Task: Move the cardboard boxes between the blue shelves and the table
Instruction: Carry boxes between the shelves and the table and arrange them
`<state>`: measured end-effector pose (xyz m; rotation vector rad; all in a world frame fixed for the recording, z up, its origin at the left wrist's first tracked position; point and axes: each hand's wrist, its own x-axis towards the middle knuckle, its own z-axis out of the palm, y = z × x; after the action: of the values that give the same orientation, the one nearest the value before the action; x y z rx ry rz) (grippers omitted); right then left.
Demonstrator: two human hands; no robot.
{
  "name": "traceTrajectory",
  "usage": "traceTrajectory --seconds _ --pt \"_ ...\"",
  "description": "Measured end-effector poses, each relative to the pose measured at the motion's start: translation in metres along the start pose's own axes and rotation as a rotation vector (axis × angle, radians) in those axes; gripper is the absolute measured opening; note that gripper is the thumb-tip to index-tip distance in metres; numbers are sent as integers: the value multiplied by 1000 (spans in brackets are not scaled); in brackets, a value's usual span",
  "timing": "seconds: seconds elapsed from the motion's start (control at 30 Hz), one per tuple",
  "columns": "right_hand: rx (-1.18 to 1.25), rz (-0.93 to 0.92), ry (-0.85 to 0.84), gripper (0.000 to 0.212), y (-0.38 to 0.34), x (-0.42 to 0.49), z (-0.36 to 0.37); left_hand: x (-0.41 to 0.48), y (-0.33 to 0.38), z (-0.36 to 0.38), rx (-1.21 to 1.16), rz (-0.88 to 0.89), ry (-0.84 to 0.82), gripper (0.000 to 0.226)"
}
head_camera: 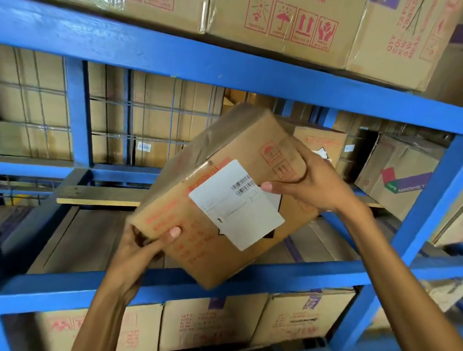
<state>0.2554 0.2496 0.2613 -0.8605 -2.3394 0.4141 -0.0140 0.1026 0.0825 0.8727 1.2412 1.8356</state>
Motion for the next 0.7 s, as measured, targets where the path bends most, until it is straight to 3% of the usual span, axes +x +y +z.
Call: traceTrajectory --seconds 0.17,0.23,0.4,0.6,0.7 --pt "192 90 177 72 1 -86 29 -50 28 9 103 214 28 86" --pt "309 157 233 71 1 -125 41 -71 36 14 185 267 4 87" --pt "367 268 431 78 5 -224 48 -126 40 33 361 345 -114 115" --pt "417 365 629 62 6 -342 17 -181 33 92 432 337 -275 122" --pt "395 461 754 65 9 -413 -4 -210 21 142 393 325 -407 113"
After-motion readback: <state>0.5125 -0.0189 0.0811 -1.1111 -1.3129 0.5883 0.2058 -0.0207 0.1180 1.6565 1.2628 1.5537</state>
